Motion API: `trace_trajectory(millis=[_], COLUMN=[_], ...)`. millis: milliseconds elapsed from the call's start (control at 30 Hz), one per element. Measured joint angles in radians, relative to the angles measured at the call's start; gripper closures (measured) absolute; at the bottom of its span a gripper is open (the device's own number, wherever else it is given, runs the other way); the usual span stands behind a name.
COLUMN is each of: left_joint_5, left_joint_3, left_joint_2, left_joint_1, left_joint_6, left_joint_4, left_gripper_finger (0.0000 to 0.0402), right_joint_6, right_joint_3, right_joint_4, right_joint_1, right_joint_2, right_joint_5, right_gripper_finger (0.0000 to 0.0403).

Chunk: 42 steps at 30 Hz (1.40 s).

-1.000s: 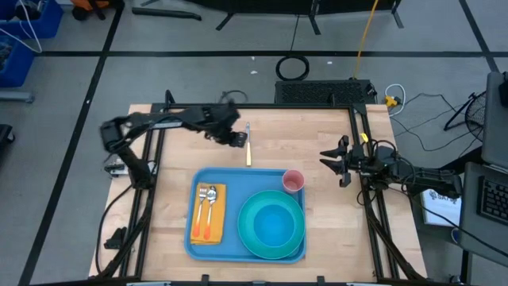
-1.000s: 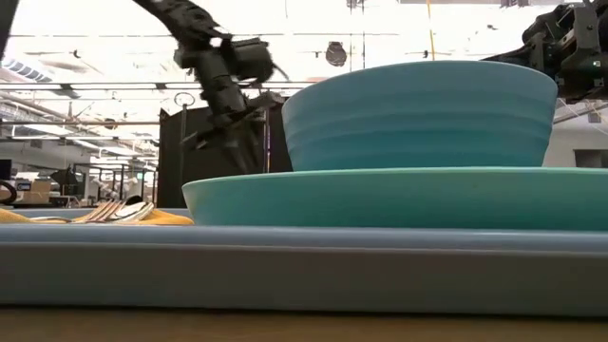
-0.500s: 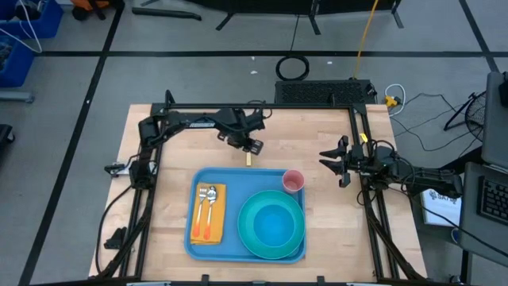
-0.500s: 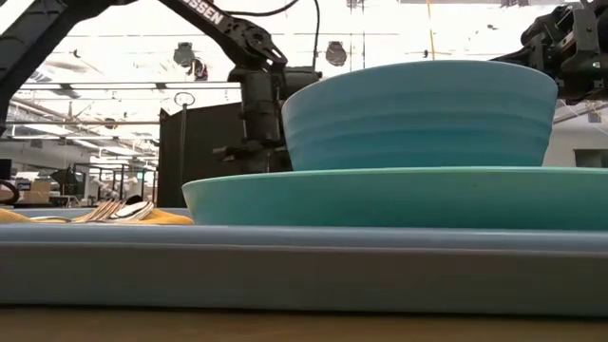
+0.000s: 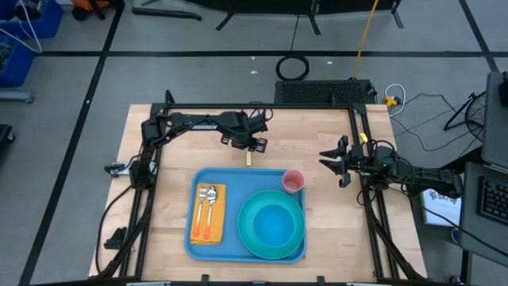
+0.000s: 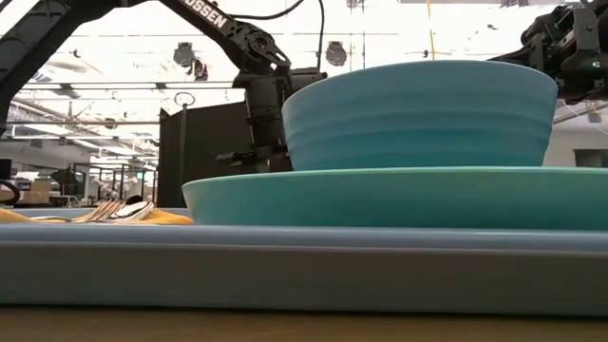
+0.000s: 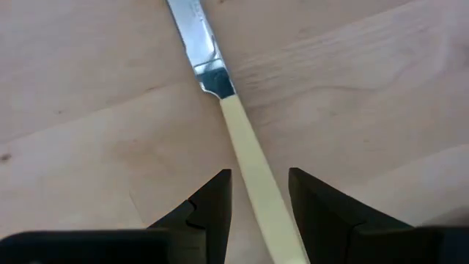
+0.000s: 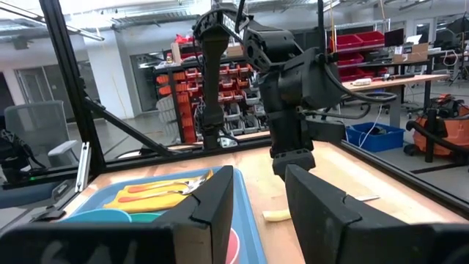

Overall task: Set up tray
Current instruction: Put the yellow knife to the right of the orange fork on the yellow napkin

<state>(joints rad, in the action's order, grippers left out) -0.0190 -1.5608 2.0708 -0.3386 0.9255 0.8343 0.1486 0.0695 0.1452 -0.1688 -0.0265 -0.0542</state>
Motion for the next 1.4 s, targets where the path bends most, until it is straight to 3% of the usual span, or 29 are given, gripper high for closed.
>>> trace_trajectory(millis=[367,600,800,1033,1267,1400], left_joint_5=[0.103,0.102,0.081,0.009,-0.067,-0.085], left_joint_3=[-0.002,-0.003,-0.003,-0.001,0.008,0.001], left_joint_2=[0.077,0.084,0.085,0.086,-0.003,-0.120], left_joint_1=[-0.006,-0.009,-0.009,-0.001,0.038,0.135], left_joint_6=[0.026,0.000,-0.066,-0.132,-0.162,-0.191], left_joint_4=[-0.005,-0.002,0.028,0.020,0.022,0.122], left_gripper_finger=[0.0261,0.0264,0.0349,0.0348,0.0348,0.0348], right_joint_6=[0.009,0.011,0.006,0.005,0.005,0.004], right_joint_3=[0.000,0.000,0.000,0.000,0.000,0.000], right_joint_4=[0.005,0.003,0.001,-0.005,-0.016,-0.019], right_joint_1=[0.000,0.000,0.000,0.000,0.000,0.000], right_joint_2=[0.000,0.000,0.000,0.000,0.000,0.000], right_joint_5=[-0.002,-0.002,-0.002,-0.002,-0.001,-0.001], right_gripper_finger=[0.0287,0.0287,0.0287,0.0287,0.0287,0.0287])
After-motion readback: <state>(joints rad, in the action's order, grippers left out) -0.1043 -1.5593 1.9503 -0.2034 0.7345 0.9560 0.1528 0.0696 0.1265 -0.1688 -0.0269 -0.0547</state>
